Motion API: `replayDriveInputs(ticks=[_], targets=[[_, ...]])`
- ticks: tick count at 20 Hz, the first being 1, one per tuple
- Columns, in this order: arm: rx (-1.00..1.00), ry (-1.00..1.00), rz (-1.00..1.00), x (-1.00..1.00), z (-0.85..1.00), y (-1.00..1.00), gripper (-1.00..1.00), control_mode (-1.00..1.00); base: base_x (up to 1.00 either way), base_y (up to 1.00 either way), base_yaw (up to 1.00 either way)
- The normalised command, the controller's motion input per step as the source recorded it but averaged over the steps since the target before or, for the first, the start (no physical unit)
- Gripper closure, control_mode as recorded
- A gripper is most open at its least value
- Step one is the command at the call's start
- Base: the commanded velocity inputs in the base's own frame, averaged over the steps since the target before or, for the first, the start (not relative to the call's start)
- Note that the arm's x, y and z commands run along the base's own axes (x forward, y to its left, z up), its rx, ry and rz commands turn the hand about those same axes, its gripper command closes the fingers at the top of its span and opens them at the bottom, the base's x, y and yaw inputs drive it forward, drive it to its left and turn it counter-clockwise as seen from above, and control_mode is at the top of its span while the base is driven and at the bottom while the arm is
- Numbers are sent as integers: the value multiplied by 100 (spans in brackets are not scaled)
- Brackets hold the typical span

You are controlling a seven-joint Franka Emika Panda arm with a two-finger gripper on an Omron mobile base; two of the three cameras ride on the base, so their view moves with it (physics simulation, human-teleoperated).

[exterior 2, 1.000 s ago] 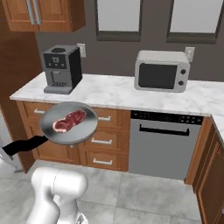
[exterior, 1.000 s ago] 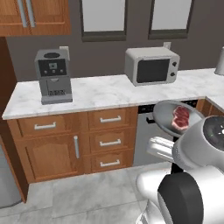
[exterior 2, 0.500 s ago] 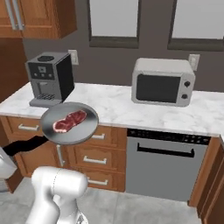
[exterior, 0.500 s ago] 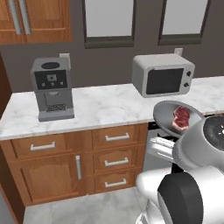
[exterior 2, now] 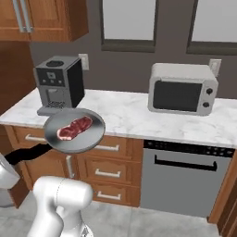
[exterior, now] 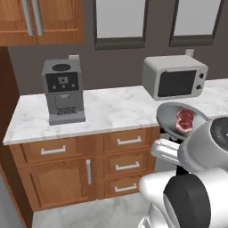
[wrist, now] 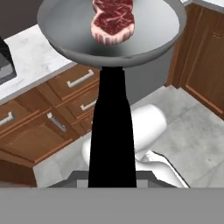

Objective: Pick up the pan with the steak in it and place it on the dining table. Then place the steak on the plate.

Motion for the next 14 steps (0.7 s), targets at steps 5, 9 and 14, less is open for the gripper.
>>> replayDriveInputs(ticks=[5, 9, 14], targets=[[0, 0, 0, 0, 0, 0, 100, 100, 0, 100, 0], [0, 0, 0, 0, 0, 0, 100, 100, 0, 100, 0], [0, 0, 0, 0, 0, 0, 100, 100, -8, 100, 0]])
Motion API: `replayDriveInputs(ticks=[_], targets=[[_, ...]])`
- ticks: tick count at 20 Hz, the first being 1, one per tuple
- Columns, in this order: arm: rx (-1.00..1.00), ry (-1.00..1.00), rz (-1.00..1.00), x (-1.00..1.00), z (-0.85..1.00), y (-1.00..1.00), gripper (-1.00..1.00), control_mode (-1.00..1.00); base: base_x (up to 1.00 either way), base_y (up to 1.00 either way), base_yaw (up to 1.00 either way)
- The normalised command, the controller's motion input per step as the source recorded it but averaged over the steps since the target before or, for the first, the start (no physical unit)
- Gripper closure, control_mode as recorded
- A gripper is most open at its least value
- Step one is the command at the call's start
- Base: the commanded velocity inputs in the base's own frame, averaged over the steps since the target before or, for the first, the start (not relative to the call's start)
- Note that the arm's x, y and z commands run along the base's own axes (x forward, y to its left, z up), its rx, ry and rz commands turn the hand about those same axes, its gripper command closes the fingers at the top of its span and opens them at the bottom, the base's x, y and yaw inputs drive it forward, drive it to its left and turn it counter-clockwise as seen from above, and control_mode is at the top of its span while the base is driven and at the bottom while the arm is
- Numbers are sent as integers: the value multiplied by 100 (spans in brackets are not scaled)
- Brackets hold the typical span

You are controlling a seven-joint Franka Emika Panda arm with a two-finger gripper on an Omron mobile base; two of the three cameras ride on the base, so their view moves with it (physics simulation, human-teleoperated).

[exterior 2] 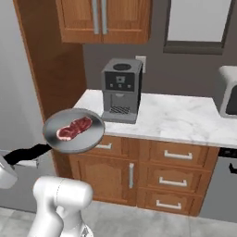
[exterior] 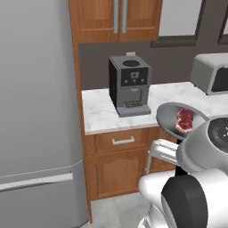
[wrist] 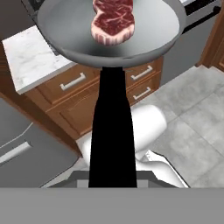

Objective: Pick up the pan with the steak in it and place it on the dining table. Then place the steak on the plate.

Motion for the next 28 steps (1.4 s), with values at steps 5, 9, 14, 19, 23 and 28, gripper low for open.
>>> replayDriveInputs(ticks=[5, 9, 14, 19, 23, 28], targets=[[0, 0, 0, 0, 0, 0, 100, 100, -37, 100, 0], [0, 0, 0, 0, 0, 0, 100, 100, -41, 100, 0], [0, 0, 0, 0, 0, 0, 100, 100, -48, 100, 0], [0, 0, 0, 0, 0, 0, 100, 100, -34, 100, 0], [0, 0, 0, 0, 0, 0, 100, 100, -34, 100, 0], [0, 0, 0, 0, 0, 0, 100, 100, -42, 99, 4]])
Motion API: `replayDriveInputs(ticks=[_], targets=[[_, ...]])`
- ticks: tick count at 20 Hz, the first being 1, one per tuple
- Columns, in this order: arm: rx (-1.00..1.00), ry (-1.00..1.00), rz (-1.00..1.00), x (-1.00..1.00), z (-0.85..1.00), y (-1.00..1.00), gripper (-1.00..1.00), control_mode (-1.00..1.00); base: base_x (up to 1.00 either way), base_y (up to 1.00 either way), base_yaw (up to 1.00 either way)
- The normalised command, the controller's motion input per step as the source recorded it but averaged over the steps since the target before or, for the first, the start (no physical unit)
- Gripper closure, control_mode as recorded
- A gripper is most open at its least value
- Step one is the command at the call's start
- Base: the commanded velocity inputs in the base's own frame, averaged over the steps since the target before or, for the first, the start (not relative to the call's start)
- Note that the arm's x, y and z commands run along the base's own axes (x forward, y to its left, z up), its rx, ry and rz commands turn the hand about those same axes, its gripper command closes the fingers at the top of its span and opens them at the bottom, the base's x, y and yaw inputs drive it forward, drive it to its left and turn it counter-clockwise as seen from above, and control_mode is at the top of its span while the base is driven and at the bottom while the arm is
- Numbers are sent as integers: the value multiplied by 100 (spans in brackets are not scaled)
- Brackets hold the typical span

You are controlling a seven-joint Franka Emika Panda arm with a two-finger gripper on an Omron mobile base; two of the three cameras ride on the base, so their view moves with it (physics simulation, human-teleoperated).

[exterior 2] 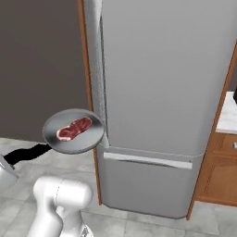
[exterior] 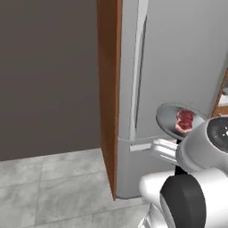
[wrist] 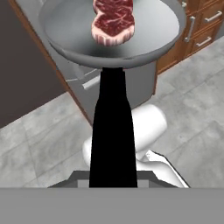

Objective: Pick up the pan with the steak in it and place it on the dining table. Then place the steak on the plate.

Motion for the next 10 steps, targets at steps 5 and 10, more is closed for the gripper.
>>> replayDriveInputs(ticks=[5, 10], targets=[[0, 0, 0, 0, 0, 0, 100, 100, -47, 94, 10], [0, 0, 0, 0, 0, 0, 100, 100, -44, 96, 10]])
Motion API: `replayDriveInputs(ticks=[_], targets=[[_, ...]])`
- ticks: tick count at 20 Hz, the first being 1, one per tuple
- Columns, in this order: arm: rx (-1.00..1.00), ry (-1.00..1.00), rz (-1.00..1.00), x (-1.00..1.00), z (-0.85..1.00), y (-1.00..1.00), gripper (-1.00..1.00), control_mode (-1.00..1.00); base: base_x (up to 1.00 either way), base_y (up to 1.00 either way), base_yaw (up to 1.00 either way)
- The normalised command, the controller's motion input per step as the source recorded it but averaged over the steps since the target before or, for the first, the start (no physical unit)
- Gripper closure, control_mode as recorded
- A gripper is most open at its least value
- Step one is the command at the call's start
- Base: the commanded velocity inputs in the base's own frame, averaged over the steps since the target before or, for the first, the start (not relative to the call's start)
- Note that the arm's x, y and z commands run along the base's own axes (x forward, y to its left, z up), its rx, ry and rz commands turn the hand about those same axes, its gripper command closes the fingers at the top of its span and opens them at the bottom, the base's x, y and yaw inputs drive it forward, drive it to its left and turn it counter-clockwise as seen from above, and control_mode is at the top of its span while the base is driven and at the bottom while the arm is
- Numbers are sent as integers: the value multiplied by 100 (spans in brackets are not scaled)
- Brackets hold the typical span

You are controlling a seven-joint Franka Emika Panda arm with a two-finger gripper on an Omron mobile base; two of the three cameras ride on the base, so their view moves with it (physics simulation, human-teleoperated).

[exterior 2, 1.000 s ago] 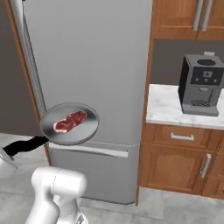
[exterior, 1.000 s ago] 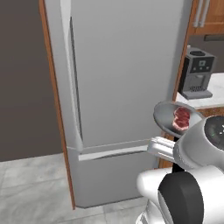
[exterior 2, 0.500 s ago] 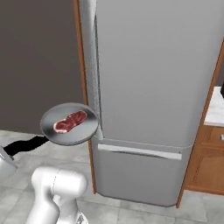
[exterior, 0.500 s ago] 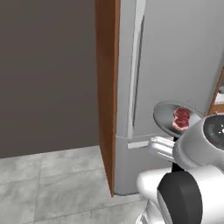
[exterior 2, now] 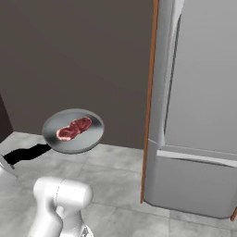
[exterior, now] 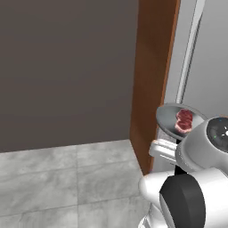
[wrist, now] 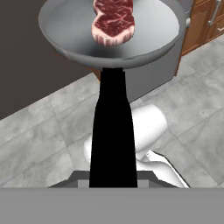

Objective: Pick up the pan with the steak in it and place it on the dining table. Then place the steak on the plate.

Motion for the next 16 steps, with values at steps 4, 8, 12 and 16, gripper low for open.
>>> replayDriveInputs(ticks=[4, 8, 12, 16], targets=[[0, 0, 0, 0, 0, 0, 100, 100, -46, 86, 13], [0, 0, 0, 0, 0, 0, 100, 100, -27, 38, 36], [0, 0, 0, 0, 0, 0, 100, 100, -7, 0, 50], [0, 0, 0, 0, 0, 0, 100, 100, -5, 0, 50]])
